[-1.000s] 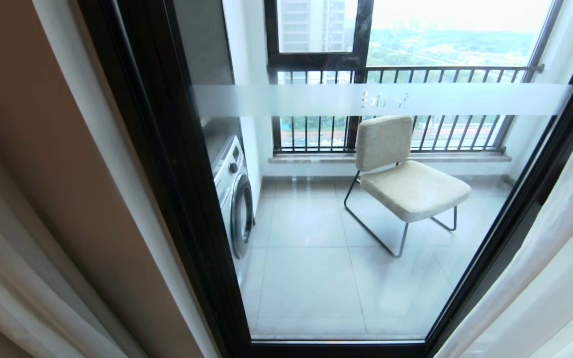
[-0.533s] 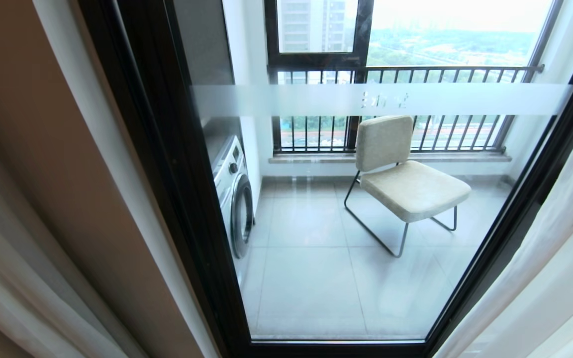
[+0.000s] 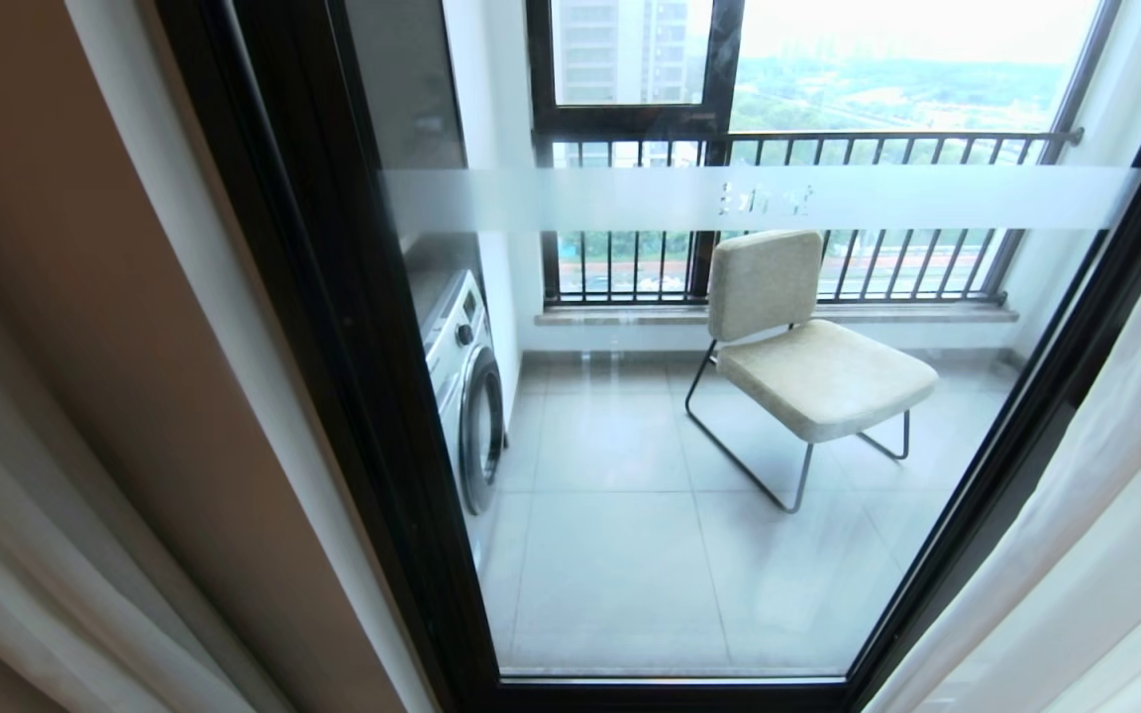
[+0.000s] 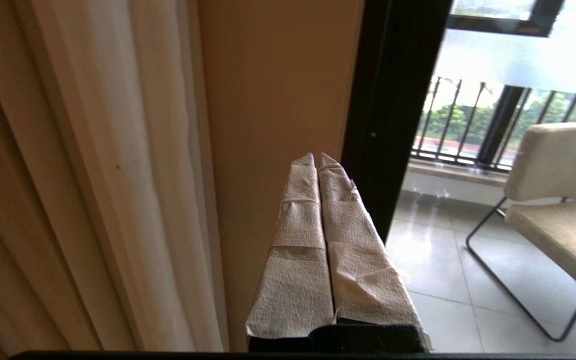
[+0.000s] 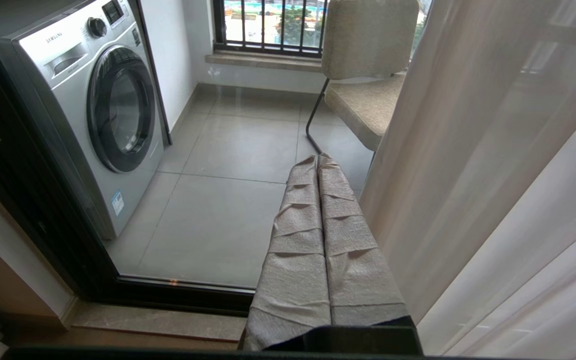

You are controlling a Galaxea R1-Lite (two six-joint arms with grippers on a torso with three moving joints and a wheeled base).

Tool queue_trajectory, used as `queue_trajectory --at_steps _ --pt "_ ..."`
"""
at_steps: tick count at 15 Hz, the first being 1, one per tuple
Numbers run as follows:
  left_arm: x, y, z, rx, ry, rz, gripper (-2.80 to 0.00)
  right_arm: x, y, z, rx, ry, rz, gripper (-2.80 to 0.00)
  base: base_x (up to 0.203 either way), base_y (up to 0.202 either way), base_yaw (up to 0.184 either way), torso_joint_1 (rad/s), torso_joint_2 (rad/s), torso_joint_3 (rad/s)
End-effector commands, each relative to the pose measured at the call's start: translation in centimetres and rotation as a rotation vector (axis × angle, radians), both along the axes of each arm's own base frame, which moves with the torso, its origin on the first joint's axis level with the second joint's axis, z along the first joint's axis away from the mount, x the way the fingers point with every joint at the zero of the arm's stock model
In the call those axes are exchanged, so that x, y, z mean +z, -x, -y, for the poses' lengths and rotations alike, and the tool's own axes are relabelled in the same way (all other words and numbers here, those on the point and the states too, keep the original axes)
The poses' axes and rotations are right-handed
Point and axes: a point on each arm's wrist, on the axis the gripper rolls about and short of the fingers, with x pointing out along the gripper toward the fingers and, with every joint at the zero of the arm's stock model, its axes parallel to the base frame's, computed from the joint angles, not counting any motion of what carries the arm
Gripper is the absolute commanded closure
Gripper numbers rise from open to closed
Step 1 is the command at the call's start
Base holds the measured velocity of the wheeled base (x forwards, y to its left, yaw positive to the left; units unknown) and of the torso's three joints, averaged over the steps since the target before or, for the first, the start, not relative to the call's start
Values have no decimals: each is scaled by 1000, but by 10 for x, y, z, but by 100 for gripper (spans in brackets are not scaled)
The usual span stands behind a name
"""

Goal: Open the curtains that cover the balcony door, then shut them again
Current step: Close the inner curtains on both sides

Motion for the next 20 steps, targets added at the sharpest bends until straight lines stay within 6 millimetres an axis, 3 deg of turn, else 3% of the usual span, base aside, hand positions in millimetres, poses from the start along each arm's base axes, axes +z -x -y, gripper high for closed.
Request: queue_trajectory --at_steps 1,5,8,12,13,20 --pt "32 -40 -2 113 13 -95 0 0 0 0 1 1 0 0 0 0 0 0 0 0" --pt "74 -80 -11 361 33 -106 0 0 0 0 1 1 0 0 0 0 0 0 0 0" --pt "88 -107 -27 525 40 -137 0 0 0 0 1 1 0 0 0 0 0 0 0 0" --pt "100 -140 -47 605 48 -172 0 0 0 0 1 1 0 0 0 0 0 0 0 0" --pt "100 -144 -53 620 51 -180 -280 0 0 0 1 1 0 0 0 0 0 0 0 0" --pt "91 -182 -84 603 51 -167 -280 0 0 0 1 1 0 0 0 0 0 0 0 0"
